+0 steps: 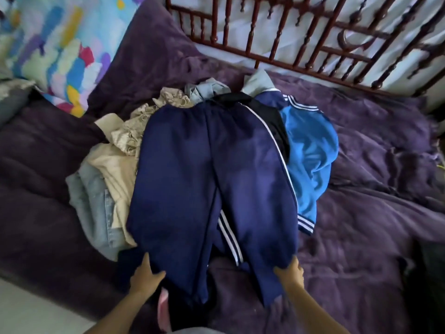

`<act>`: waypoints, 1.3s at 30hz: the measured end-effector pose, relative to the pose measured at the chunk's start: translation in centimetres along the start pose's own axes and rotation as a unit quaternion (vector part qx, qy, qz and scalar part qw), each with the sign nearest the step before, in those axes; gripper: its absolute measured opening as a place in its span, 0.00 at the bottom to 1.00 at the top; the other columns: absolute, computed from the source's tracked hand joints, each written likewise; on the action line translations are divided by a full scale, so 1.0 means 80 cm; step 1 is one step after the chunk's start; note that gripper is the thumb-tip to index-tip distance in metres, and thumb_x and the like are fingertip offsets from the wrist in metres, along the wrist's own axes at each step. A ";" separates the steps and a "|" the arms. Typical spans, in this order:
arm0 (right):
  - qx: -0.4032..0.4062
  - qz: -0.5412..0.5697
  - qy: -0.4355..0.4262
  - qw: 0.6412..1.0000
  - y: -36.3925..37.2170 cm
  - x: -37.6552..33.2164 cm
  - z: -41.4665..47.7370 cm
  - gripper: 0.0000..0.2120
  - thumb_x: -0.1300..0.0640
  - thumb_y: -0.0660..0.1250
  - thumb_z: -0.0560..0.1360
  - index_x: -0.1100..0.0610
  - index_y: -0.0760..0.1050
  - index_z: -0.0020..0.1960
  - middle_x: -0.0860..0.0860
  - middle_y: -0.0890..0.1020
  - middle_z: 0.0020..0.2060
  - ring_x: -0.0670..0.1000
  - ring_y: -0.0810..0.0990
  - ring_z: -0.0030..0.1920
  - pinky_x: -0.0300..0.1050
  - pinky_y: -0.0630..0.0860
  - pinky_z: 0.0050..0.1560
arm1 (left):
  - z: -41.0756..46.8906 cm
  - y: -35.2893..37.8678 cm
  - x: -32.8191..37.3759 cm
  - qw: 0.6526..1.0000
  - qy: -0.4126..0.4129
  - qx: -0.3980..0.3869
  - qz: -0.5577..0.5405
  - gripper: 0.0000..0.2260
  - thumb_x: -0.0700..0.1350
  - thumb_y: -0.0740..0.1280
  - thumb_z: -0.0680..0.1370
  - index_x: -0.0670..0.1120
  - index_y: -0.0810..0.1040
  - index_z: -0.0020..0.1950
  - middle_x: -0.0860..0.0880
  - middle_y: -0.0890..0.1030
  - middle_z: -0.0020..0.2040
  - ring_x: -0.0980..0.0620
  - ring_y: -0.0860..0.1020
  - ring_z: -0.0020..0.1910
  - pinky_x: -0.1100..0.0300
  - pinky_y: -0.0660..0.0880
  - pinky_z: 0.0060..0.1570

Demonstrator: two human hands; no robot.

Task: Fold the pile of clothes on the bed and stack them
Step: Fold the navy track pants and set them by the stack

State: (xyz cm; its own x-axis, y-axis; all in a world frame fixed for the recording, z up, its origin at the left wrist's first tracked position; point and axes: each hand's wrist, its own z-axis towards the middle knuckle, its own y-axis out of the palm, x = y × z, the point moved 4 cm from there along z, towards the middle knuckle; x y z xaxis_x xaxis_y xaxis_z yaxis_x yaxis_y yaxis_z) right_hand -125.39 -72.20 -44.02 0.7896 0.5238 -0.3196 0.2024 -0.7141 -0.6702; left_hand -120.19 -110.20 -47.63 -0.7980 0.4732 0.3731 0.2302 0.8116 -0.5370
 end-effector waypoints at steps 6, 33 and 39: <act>-0.033 0.218 0.086 0.972 0.043 0.100 0.060 0.35 0.59 0.78 0.51 0.71 0.71 0.54 0.64 0.79 0.47 0.51 0.78 0.34 0.40 0.76 0.30 | -0.016 0.014 0.008 1.000 0.001 -0.008 0.001 0.17 0.42 0.65 0.78 0.39 0.69 0.65 0.39 0.76 0.60 0.41 0.74 0.60 0.56 0.69 0.53; -0.138 0.421 -0.128 0.887 -0.030 -0.010 -0.111 0.13 0.69 0.61 0.76 0.54 0.79 0.49 0.51 0.83 0.46 0.48 0.78 0.45 0.34 0.74 0.40 | -0.154 0.093 0.199 0.863 0.030 -0.219 -0.454 0.17 0.30 0.58 0.76 0.46 0.71 0.60 0.42 0.78 0.44 0.45 0.78 0.39 0.55 0.74 0.36; -0.143 0.355 -0.113 0.917 -0.016 0.006 -0.098 0.29 0.63 0.66 0.75 0.60 0.59 0.73 0.54 0.71 0.63 0.47 0.71 0.56 0.28 0.73 0.40 | -0.171 0.074 0.190 0.814 -0.011 -0.275 -0.511 0.16 0.42 0.58 0.77 0.41 0.83 0.36 0.43 0.83 0.32 0.48 0.81 0.28 0.62 0.77 0.29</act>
State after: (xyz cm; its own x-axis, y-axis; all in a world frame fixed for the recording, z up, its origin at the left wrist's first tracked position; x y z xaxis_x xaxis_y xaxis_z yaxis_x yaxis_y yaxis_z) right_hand -120.70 -74.70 -38.05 0.6477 -0.0616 -0.7594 -0.1481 -0.9879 -0.0462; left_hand -123.33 -93.48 -34.80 -0.7381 -0.5466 0.3956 -0.3502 0.8115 0.4678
